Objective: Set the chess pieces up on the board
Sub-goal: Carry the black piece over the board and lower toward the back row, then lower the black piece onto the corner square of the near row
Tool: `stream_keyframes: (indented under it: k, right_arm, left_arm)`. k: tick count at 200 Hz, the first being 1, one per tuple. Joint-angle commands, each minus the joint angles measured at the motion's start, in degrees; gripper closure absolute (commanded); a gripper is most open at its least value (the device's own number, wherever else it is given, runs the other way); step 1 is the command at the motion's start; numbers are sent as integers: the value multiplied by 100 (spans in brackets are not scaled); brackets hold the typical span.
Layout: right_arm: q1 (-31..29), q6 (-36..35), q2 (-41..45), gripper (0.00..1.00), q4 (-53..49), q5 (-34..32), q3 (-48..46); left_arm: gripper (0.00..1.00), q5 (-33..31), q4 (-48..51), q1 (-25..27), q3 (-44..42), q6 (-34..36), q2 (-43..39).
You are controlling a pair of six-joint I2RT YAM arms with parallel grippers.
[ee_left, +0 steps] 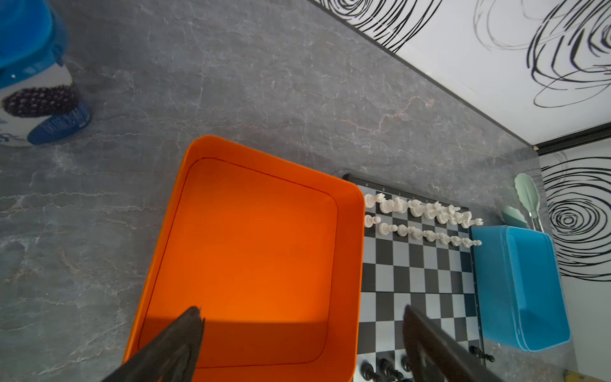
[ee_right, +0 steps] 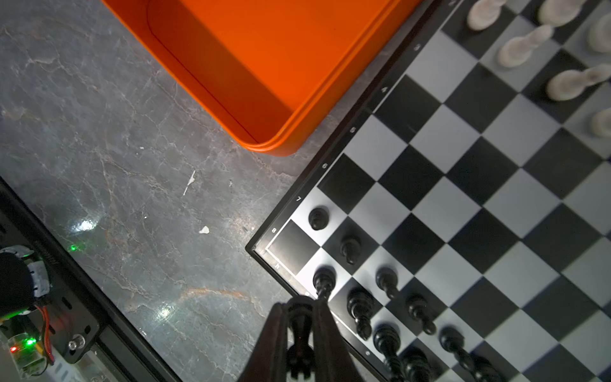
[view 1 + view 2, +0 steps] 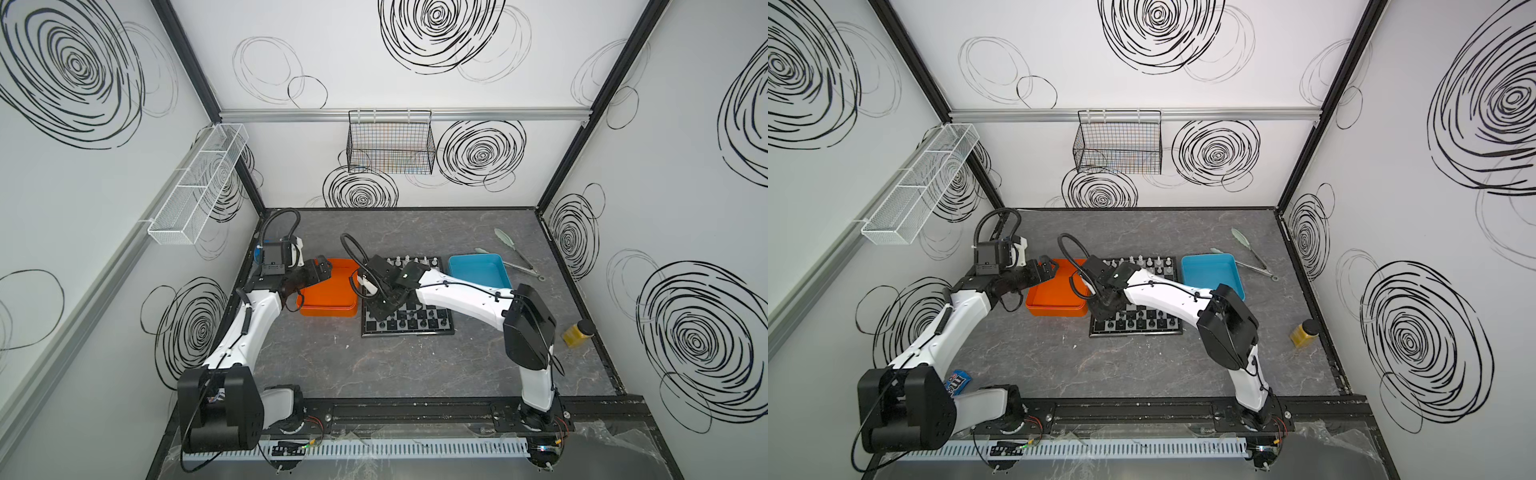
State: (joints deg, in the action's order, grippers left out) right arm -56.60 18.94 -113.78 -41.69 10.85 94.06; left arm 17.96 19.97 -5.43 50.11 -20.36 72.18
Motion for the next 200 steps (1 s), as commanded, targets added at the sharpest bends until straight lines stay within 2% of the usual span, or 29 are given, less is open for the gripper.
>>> stream_keyframes:
  k: [1, 200]
  right_arm:
    - [-78, 69, -148, 82, 72, 30, 156]
    - [-185, 121, -843, 79, 89, -38, 437]
  left_arm:
    - [3, 109, -478, -114, -160, 35, -191]
    - [3, 366, -849, -248, -379, 1, -72]
